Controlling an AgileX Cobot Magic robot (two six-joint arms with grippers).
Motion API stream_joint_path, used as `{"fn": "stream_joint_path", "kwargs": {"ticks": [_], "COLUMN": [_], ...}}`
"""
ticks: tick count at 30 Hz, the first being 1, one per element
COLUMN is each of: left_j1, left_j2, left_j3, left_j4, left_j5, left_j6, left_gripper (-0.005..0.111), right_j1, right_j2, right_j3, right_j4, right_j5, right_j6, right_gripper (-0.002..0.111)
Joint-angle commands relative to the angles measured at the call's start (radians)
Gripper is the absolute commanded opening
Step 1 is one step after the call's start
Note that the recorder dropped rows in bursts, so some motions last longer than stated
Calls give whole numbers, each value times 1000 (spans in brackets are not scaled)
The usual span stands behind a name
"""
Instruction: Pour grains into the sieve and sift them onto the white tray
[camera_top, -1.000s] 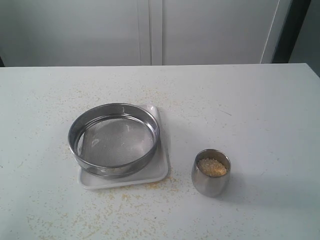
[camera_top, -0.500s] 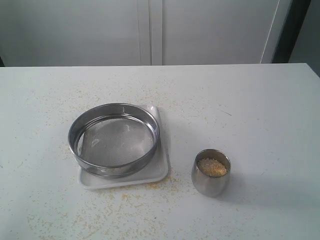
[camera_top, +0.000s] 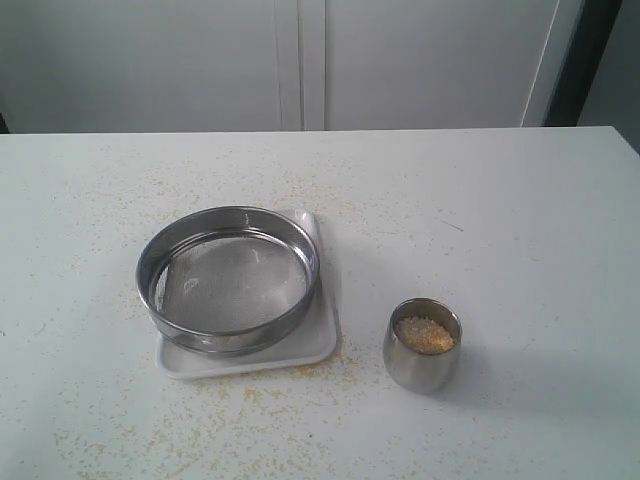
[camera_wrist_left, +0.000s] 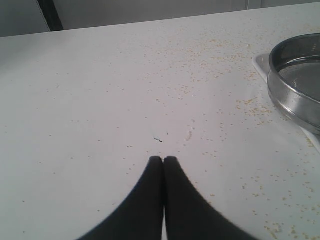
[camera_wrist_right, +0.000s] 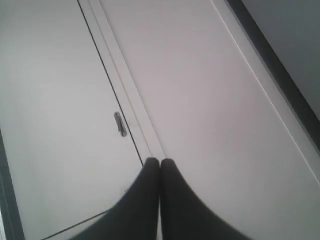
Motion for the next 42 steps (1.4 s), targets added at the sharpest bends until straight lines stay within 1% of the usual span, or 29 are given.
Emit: {"fn": "stream_joint_path", "kwargs": {"ticks": [1, 5, 9, 13, 16, 21, 23, 26, 30, 35, 38, 42], "left_j1": [-3, -3, -3, -3, -3, -3, -3, -3, -3, -3, -3, -3], "left_j2": [-4, -4, -4, -4, -4, -4, -4, -4, -4, -4, -4, -4], "left_j3": [5, 5, 5, 5, 5, 5, 5, 5, 5, 5, 5, 5], "left_j4": [-7, -7, -7, -7, -7, -7, -7, -7, -7, -7, -7, -7], "left_j5": [-2, -2, -2, -2, -2, -2, -2, -2, -2, -2, -2, -2], "left_j6": [-1, -1, -1, -1, -1, -1, -1, -1, -1, -1, -1, -1], "left_gripper": [0, 0, 0, 0, 0, 0, 0, 0, 0, 0, 0, 0], "right_j1": [3, 3, 3, 3, 3, 3, 3, 3, 3, 11, 26, 39], "right_j2": [98, 227, 344, 468, 565, 698, 751, 820, 910, 1008, 1057, 1119], "right_j3": [-72, -137, -196, -244, -281, -295, -295, -295, -295, -295, -295, -295], "right_j4": [-10, -10, -33, -164, -275, -335, -403, -571, -796, -947, -1000, -1016], "right_j5": [-85, -186, -187, -186, -191, -208, -208, -223, -288, -363, -401, -414], "right_j6": [-106, -149, -149, -149, -105, -90, -71, 3, 106, 141, 148, 159], "right_gripper": [0, 0, 0, 0, 0, 0, 0, 0, 0, 0, 6, 23]}}
